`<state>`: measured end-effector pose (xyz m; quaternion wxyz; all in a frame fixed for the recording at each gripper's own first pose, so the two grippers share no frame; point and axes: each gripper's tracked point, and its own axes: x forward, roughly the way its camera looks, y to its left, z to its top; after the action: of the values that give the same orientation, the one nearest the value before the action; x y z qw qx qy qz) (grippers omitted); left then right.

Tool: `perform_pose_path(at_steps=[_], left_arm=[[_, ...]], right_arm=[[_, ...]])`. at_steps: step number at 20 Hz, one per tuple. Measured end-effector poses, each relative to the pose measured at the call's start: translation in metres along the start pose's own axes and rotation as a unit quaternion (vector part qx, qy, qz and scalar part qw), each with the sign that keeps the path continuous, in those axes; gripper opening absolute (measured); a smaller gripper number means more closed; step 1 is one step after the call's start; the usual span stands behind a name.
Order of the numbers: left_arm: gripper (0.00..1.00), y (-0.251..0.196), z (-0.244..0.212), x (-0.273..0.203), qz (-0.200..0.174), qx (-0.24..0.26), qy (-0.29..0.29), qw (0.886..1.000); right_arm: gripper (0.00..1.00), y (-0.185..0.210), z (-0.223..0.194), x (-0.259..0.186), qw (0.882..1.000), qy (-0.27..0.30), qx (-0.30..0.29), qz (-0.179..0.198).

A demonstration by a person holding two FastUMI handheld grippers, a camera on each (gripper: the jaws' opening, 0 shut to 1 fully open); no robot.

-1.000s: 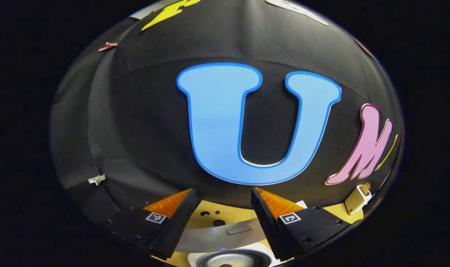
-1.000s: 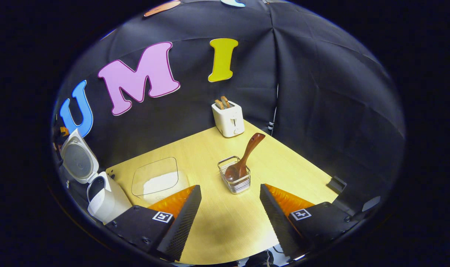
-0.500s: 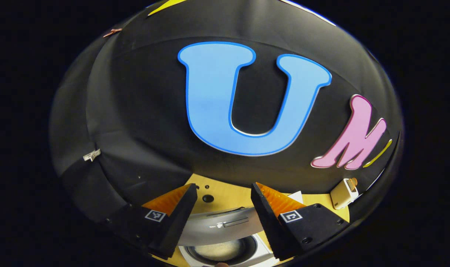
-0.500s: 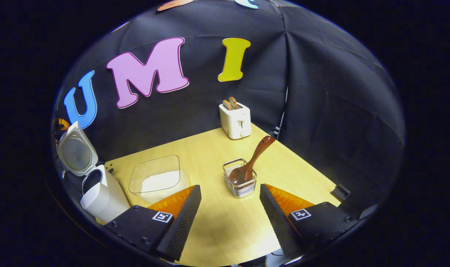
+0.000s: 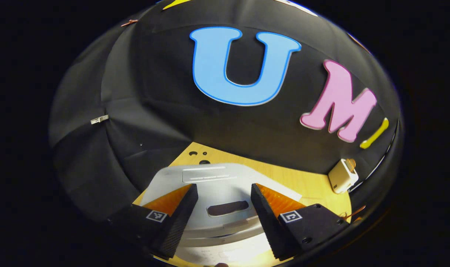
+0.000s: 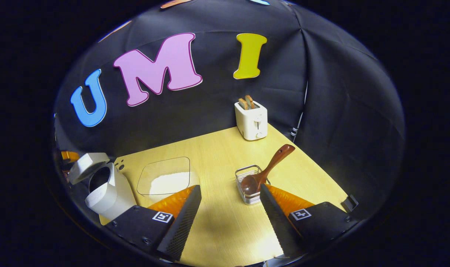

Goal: Close the left gripper, press the button to open the rice cooker; take a wooden spoon from the chopstick holder with the right hand, scoop a spoonful of rice and pour it into the rice cooker, then put the wooden spoon back into the chopstick holder.

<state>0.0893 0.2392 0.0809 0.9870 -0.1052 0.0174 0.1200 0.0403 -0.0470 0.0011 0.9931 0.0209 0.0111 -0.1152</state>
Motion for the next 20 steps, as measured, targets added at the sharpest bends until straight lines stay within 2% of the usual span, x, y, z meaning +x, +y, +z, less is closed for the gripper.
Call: perform_pose_path(at_steps=[6, 9, 10, 14, 17, 20], left_arm=[[0.95, -0.001, -0.055, 0.002, 0.039, -0.019, 0.031, 0.999], [0.95, 0.001, -0.085, -0.002, 0.074, 0.014, 0.063, 0.995], [0.96, 0.001, -0.083, -0.003, 0.084, 0.033, 0.055, 0.994], [0.96, 0.000, -0.090, -0.003, 0.097, 0.023, 0.051, 0.994], [0.98, -0.002, -0.088, 0.001, 0.093, 0.035, 0.019, 0.995], [0.97, -0.002, -0.083, -0.001, 0.106, 0.027, -0.018, 0.994]], right_arm=[[0.99, 0.020, -0.006, 0.010, 0.999, 0.019, -0.028, 0.029], [0.99, 0.027, -0.007, 0.012, 0.998, 0.020, -0.047, 0.041], [0.99, 0.027, -0.011, 0.013, 0.998, 0.025, -0.048, 0.044], [0.99, 0.031, -0.018, 0.021, 0.996, 0.034, -0.060, 0.054], [0.99, 0.039, -0.024, 0.023, 0.994, 0.033, -0.082, 0.069], [0.99, 0.048, -0.030, 0.025, 0.993, 0.041, -0.071, 0.086]])
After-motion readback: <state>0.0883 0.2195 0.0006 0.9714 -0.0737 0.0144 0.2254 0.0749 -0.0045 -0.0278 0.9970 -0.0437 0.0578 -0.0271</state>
